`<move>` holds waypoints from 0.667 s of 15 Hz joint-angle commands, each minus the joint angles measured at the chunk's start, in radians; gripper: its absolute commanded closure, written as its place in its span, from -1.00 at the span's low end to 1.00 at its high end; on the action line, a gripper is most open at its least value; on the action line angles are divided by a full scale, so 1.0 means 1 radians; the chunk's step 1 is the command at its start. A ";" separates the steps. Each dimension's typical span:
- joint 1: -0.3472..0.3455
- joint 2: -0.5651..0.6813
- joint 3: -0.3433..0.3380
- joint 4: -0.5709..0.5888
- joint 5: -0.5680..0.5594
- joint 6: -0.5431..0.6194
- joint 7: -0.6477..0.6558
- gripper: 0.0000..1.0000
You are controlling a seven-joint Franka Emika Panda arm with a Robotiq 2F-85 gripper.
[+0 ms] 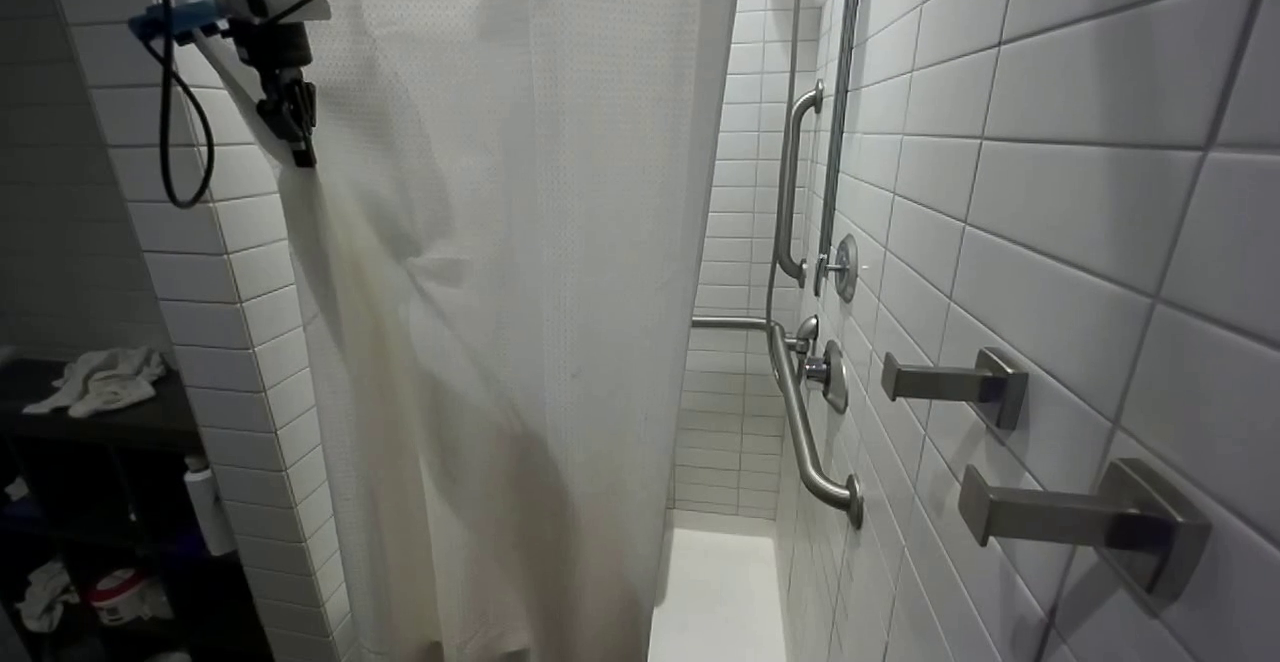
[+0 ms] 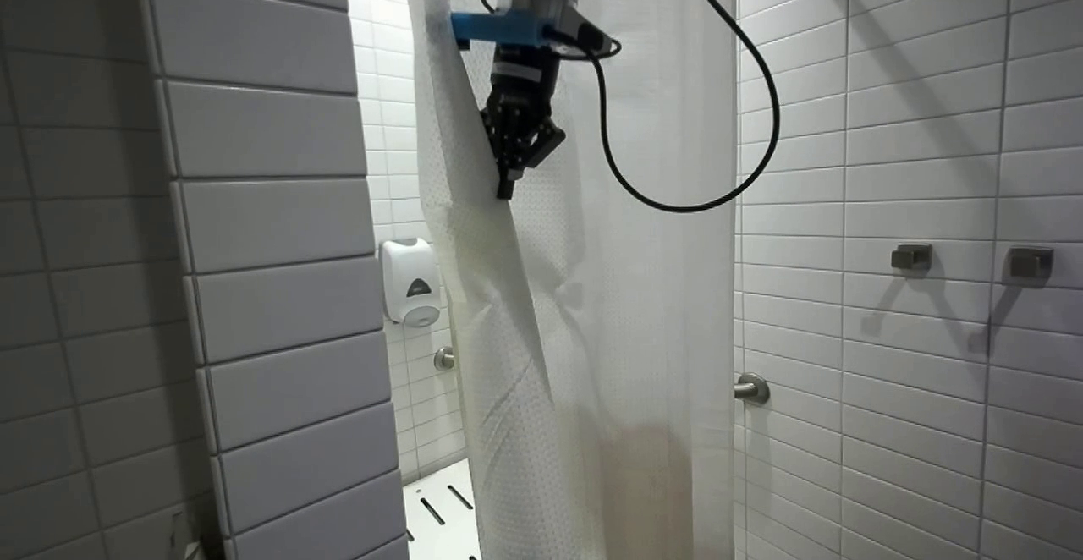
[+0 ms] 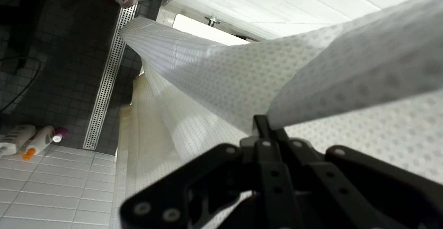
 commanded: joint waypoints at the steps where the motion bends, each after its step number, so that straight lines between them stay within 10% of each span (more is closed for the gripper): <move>1: 0.015 0.020 0.011 0.032 -0.028 -0.018 0.017 0.99; 10: 0.020 0.082 -0.040 0.140 0.185 -0.154 -0.194 0.99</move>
